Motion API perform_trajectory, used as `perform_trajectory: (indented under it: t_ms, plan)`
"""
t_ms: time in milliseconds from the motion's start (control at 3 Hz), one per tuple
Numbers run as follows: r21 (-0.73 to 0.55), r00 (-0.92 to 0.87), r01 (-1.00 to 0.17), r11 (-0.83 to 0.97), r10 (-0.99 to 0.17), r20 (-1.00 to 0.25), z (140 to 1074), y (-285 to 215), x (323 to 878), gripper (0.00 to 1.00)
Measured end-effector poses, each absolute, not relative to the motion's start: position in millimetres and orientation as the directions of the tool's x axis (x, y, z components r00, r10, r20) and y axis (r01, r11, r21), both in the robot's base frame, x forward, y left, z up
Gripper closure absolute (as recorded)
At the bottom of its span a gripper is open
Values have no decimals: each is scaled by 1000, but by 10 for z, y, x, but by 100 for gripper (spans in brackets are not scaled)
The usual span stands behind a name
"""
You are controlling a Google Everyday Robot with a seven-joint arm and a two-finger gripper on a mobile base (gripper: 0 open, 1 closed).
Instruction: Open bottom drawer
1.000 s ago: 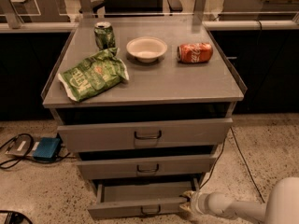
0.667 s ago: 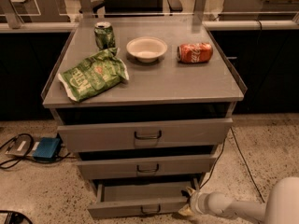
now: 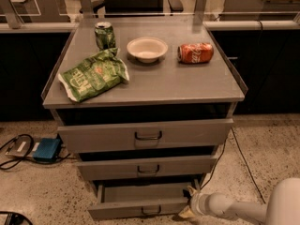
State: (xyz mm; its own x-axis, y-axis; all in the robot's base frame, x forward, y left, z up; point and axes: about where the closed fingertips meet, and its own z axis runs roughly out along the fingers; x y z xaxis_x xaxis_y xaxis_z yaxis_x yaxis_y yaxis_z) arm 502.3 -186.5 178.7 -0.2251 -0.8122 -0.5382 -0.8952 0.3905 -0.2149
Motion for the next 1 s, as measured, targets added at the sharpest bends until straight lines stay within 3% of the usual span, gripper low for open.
perform_trajectory:
  t_ms: [333, 1000]
  plan:
    - [-211, -222, -897, 387, -811, -541, 1818, -1958, 4838, 57]
    - [-210, -236, -892, 401, -807, -541, 1934, -2242, 4477, 100]
